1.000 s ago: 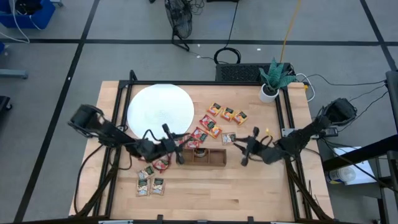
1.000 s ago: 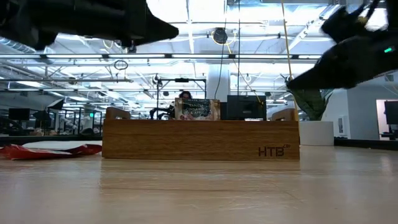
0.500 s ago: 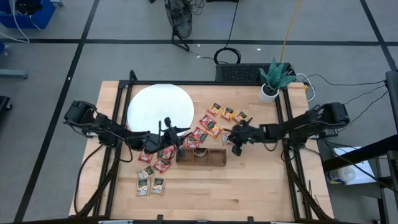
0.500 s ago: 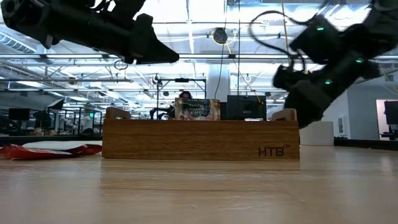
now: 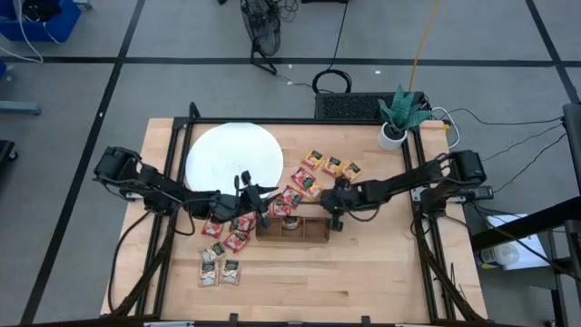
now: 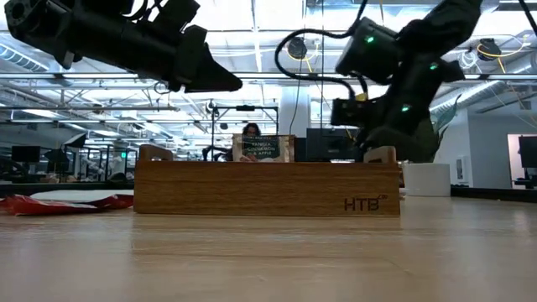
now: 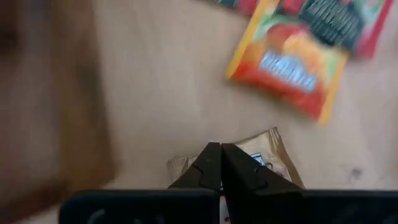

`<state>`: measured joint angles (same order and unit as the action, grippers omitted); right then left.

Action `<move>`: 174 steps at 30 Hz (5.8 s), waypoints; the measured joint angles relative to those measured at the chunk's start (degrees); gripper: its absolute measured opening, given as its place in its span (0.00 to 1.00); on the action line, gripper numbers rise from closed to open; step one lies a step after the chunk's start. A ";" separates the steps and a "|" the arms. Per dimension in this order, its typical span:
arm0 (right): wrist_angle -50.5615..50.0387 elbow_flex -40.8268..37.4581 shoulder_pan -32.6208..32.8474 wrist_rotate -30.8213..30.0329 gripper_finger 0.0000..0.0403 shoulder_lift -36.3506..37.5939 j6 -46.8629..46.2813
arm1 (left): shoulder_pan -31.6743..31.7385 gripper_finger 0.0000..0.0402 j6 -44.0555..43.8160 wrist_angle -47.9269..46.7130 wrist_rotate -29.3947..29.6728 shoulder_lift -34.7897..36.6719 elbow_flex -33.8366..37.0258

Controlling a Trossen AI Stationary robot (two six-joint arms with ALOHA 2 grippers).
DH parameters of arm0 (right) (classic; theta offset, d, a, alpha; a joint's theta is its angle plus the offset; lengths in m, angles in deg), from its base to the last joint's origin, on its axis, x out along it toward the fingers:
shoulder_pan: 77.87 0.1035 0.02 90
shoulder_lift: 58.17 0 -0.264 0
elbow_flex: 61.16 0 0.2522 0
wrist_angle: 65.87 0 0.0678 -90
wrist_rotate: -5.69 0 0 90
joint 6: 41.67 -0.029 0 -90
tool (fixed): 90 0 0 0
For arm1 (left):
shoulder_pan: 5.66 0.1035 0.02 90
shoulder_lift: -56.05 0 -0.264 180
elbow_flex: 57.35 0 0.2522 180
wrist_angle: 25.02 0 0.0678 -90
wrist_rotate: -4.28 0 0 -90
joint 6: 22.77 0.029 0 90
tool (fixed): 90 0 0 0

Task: Pick & Place Tea
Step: Put the brown tea bag into the middle section of the wooden organizer

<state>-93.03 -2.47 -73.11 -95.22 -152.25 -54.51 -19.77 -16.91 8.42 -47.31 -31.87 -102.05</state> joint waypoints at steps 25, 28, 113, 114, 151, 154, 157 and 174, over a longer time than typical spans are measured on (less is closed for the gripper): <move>-14.93 -0.37 14.68 -19.35 0.00 10.40 -20.02 | 0.28 0.22 -1.94 -0.20 0.02 -0.02 0.00; -13.96 -0.35 12.27 -20.50 0.00 9.21 -18.98 | 0.28 0.22 -2.77 -0.20 0.02 -0.02 0.00; -14.05 3.87 26.62 -50.93 0.01 4.07 17.65 | 4.29 0.22 -24.67 -10.50 -15.34 -1.09 -10.13; -12.06 3.79 26.11 -52.01 0.01 3.96 20.12 | 4.49 0.22 -24.61 -12.38 -16.10 -1.71 -11.44; 27.00 0.04 22.93 -58.05 0.00 4.12 52.66 | 13.88 0.50 -30.23 -11.90 -32.55 -13.27 -27.23; 28.46 0.04 22.65 -57.96 0.00 4.12 54.11 | 13.81 0.50 -30.24 -12.19 -32.63 -13.27 -27.23; 29.14 0.04 22.59 -57.87 0.00 4.12 54.24 | 13.60 0.51 -30.12 -12.72 -32.63 -13.27 -27.23; 29.45 0.04 22.01 -54.90 0.00 4.12 54.44 | 14.47 0.35 -30.04 -12.64 -34.59 -13.27 -27.21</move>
<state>-63.58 -2.43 -51.10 -150.12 -148.12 -0.07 -5.30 -46.94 -4.21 -81.89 -45.14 -129.26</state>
